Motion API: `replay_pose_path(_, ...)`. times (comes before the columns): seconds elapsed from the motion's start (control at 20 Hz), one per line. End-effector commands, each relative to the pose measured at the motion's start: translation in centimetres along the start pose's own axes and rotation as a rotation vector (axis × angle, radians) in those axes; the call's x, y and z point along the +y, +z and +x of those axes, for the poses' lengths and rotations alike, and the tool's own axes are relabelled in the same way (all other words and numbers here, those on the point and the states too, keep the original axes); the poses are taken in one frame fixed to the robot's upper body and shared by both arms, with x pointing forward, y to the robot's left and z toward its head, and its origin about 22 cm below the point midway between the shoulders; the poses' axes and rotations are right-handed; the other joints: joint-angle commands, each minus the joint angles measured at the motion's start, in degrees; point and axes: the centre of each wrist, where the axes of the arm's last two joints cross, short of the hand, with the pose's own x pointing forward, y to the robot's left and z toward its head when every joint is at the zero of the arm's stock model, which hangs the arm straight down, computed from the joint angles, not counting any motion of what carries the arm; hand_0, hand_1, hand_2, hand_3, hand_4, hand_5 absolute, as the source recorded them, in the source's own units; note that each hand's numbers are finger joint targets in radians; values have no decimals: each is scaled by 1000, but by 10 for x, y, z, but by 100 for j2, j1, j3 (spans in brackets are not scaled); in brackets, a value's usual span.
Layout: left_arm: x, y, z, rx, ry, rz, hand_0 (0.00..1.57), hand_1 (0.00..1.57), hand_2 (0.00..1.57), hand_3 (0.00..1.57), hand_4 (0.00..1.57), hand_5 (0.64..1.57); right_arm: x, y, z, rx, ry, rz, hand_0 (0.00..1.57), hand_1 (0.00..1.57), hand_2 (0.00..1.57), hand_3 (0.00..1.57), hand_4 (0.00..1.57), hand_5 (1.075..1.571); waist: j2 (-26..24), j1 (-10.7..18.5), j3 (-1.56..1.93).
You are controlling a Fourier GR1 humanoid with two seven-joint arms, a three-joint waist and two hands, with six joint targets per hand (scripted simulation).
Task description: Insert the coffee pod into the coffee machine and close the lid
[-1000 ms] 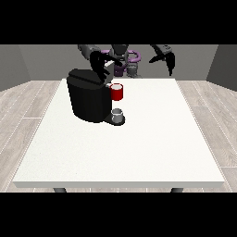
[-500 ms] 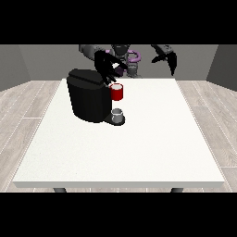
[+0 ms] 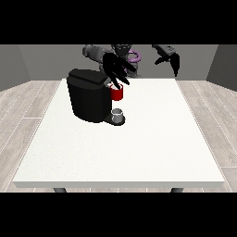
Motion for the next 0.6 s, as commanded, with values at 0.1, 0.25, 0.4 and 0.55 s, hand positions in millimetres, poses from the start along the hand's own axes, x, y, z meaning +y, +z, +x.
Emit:
replay_pose_path(0.1,-11,-12,9,-42,2,-61,0,0,0,0,377,1571,33,12,58,-275,-51,113,0,0,0,0,0,1571,227,861,-239)
replay_pose_path(0.25,-17,-21,13,-53,18,-62,0,0,0,0,254,1571,18,16,72,-291,-62,93,0,0,0,0,0,1571,311,856,-241)
replay_pose_path(0.4,-3,-25,23,-99,-21,-77,0,0,0,0,203,1571,37,18,78,-348,-107,85,0,0,0,0,0,1571,643,950,-249)
replay_pose_path(0.55,-8,-36,37,-121,-23,-85,0,0,0,0,328,1571,30,10,102,-395,-117,82,0,0,0,0,53,1571,783,959,-250)
